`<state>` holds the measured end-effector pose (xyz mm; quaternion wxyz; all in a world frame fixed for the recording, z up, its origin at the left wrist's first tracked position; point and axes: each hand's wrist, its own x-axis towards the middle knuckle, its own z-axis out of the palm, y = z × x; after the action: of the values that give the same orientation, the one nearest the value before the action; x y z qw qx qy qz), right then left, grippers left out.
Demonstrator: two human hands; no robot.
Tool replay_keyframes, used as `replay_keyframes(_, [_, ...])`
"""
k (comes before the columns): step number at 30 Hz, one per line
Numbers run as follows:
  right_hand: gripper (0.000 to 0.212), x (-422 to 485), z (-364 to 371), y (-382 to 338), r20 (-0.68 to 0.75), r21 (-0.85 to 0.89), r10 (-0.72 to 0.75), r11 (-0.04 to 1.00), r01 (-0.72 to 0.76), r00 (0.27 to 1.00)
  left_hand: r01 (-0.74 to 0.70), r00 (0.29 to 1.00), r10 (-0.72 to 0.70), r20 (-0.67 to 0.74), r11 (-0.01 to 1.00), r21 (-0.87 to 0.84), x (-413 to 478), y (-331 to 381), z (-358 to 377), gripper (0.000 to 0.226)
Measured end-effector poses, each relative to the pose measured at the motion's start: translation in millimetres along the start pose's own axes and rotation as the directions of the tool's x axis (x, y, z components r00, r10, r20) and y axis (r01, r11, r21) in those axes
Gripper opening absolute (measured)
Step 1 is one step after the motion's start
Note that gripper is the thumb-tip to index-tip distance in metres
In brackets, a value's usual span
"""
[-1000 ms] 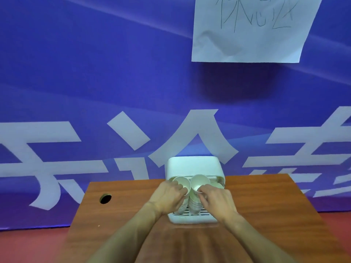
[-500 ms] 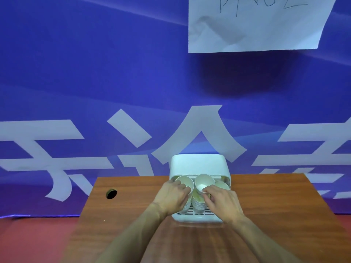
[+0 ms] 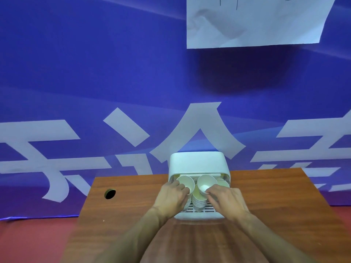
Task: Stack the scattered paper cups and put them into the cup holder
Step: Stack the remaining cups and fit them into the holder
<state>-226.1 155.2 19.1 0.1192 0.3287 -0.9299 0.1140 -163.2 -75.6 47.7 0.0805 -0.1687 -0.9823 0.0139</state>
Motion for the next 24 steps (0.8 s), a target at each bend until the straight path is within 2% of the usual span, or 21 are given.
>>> replay_keyframes(8, [0.013, 9, -1, -1, -0.001, -0.050, -0.074, 0.996, 0.074, 0.997, 0.043, 0.998, -0.044, -0.048, 0.999, -0.023, -9, -2, 2, 0.018])
replay_keyframes(15, [0.014, 6, 8, -5, 0.000, -0.041, -0.064, 0.997, 0.064, 0.998, 0.105, 0.994, -0.107, -0.034, 0.994, -0.042, -14, -6, 9, 0.021])
replay_keyframes(24, [0.010, 1, 27, 1, -0.019, 0.024, -0.059, 0.998, 0.059, 0.998, 0.111, 0.992, -0.116, -0.047, 0.989, -0.098, -17, -7, 21, 0.025])
